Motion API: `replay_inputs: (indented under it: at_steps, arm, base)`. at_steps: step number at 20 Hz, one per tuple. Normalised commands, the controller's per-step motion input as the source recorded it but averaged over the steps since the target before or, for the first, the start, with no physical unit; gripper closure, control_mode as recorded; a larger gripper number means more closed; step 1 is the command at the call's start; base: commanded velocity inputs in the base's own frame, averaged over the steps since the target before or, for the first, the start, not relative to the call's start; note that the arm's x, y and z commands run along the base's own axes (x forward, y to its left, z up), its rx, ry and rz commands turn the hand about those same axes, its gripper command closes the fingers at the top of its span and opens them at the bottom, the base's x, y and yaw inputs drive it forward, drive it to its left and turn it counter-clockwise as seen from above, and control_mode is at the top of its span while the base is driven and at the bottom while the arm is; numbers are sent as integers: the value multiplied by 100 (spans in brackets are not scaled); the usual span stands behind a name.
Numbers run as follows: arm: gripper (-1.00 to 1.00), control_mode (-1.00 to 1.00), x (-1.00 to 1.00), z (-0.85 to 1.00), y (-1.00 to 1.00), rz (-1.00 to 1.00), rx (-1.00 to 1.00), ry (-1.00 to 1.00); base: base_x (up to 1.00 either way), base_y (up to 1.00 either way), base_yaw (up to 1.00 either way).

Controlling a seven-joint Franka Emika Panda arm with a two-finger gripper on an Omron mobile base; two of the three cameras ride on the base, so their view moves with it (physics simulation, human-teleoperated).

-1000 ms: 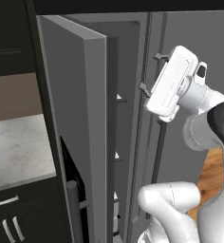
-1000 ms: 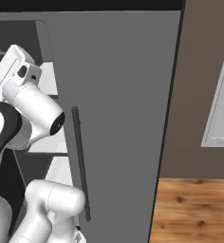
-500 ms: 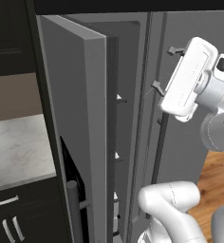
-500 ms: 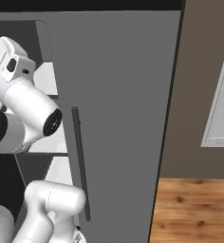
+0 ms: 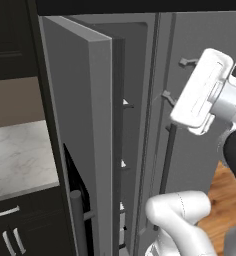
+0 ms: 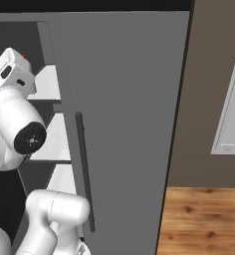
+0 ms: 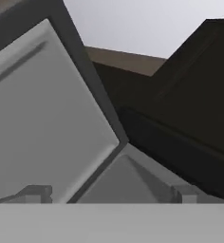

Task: Take the bottled waters from the counter and place them in the freezer to freeze. Close the freezer door after placing the bottles.

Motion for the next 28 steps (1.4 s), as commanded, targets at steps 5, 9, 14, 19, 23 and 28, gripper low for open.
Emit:
replay_inputs:
  at_steps: [5, 9, 14, 19, 23, 28]
  arm:
    - [-100, -100, -33, -1, -1, -35, 5, 53]
    - [-100, -100, -16, 0, -17, -36, 19, 62]
    - [-100, -100, -7, -7, -18, -33, 21, 66]
    - [-100, -100, -26, -77, -28, -19, 4, 44]
    - [-100, -100, -3, -59, -17, -1, -11, 6]
    - [-100, -100, -6, -7, -37, 7, -2, -2]
  base:
    - [0, 0, 0]
    - [0, 0, 0]
    - [0, 0, 0]
    - [0, 0, 0]
    - [0, 0, 0]
    - [0, 0, 0]
